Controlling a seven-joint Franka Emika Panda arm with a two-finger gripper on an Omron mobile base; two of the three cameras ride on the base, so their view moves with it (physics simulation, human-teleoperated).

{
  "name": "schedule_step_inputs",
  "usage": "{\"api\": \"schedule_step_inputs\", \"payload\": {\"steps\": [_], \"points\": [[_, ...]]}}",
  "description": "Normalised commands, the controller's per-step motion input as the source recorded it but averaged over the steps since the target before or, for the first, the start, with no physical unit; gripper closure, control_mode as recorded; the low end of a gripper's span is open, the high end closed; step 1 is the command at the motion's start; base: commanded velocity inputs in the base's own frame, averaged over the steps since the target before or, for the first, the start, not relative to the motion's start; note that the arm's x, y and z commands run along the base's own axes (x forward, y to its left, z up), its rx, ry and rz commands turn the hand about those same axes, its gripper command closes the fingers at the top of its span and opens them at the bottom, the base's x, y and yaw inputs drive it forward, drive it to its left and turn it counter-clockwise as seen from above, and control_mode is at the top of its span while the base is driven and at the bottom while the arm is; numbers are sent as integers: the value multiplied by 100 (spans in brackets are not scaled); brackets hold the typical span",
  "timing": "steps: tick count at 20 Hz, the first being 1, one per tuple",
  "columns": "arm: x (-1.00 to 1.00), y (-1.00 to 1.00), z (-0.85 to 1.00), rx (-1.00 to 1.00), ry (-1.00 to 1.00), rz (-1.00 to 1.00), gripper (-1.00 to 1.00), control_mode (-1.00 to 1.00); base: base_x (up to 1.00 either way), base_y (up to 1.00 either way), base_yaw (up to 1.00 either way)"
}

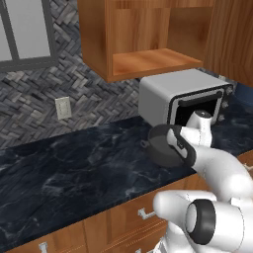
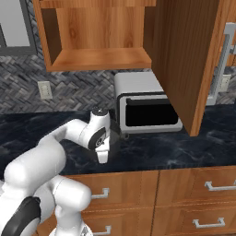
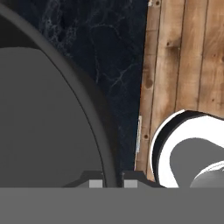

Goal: Pick the kettle from the cabinet and place it on a stove burner. Then pick the pot from the counter and place it on another stove burner. Finally, turn both burners on.

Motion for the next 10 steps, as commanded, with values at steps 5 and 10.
{"api": "schedule_step_inputs", "payload": {"steps": [5,10], "points": [[-22,0,31,0,0,-4,100,-100,0,0,0],[-23,0,34,0,0,-4,100,-100,0,0,0]]}}
